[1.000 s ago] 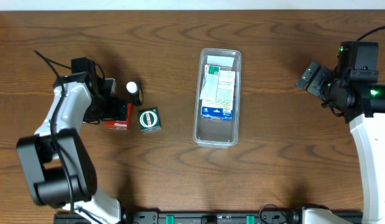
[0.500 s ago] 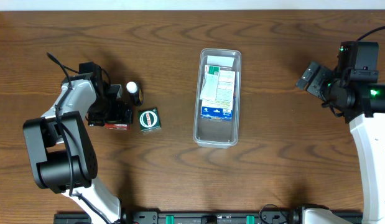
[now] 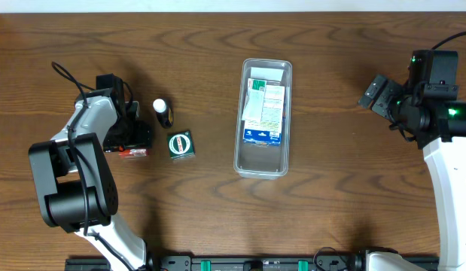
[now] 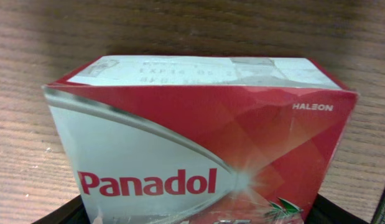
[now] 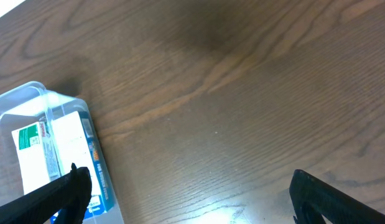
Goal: Pack container
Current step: 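Move left gripper to the red Panadol box and grasp it, then carry the red Panadol box into the container with left gripper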
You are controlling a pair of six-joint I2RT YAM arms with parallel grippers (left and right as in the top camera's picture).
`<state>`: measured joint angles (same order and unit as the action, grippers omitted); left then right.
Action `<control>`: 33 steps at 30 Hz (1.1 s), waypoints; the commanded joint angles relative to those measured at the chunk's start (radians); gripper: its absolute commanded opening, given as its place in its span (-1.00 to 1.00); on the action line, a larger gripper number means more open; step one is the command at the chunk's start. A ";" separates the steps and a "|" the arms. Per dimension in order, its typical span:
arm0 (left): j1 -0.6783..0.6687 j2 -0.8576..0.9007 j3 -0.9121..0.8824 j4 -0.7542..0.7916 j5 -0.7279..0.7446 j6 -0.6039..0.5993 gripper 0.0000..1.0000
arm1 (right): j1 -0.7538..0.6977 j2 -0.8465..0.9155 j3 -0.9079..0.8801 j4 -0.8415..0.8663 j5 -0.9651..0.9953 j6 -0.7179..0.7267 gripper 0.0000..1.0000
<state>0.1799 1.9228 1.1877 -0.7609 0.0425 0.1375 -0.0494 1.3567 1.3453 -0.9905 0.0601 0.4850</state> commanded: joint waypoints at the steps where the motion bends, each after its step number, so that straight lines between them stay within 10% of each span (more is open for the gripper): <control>1: 0.000 0.018 -0.006 -0.003 -0.058 -0.045 0.51 | -0.003 0.003 0.004 -0.001 0.003 -0.015 0.99; 23: -0.027 -0.519 0.010 -0.134 0.006 -0.103 0.27 | -0.003 0.003 0.004 -0.001 0.003 -0.015 0.98; 33: -0.321 -0.730 0.010 -0.162 0.089 -0.287 0.22 | -0.003 0.003 0.004 -0.001 0.003 -0.015 0.98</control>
<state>-0.0639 1.2030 1.1877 -0.9173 0.1055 -0.0429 -0.0494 1.3567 1.3453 -0.9905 0.0601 0.4850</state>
